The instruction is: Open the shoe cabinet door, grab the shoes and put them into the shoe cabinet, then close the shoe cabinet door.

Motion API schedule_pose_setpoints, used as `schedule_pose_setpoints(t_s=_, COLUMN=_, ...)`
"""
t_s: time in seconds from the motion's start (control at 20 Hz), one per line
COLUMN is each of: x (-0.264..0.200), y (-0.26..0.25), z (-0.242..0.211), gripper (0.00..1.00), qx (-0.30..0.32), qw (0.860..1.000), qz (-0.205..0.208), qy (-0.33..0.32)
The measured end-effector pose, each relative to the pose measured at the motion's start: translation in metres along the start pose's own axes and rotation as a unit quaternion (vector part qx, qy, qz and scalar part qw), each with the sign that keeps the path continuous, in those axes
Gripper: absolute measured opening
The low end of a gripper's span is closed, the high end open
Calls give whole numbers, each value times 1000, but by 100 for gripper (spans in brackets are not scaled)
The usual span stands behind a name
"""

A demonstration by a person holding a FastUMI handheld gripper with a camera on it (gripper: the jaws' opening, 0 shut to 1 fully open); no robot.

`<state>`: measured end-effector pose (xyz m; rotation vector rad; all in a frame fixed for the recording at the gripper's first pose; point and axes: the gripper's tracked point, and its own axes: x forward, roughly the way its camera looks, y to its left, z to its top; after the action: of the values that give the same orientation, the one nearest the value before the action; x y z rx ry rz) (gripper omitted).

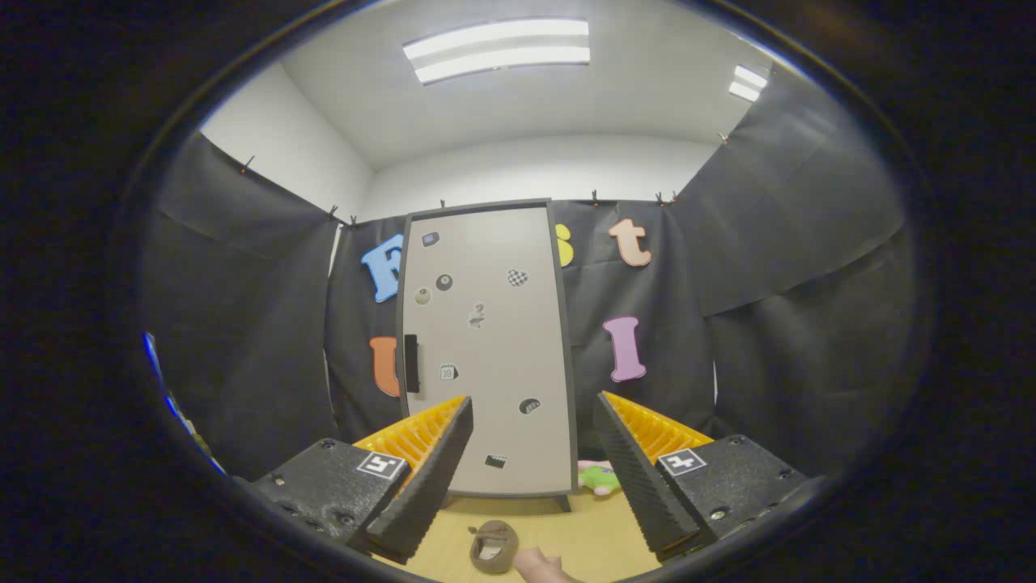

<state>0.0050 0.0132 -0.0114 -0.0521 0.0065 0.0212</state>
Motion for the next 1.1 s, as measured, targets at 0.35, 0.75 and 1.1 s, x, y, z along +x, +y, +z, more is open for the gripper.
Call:
schedule_pose_setpoints(t_s=0.35, x=17, y=18, z=-11, gripper=98, qx=-19, qw=1000, qz=4, qy=6)
schedule_pose_setpoints(t_s=0.75, x=78, y=40, z=-30, gripper=98, qx=-23, qw=999, qz=-5, qy=23)
schedule_pose_setpoints(t_s=1.1, x=154, y=71, z=-62, gripper=99, qx=12, qw=998, qz=7, qy=57)
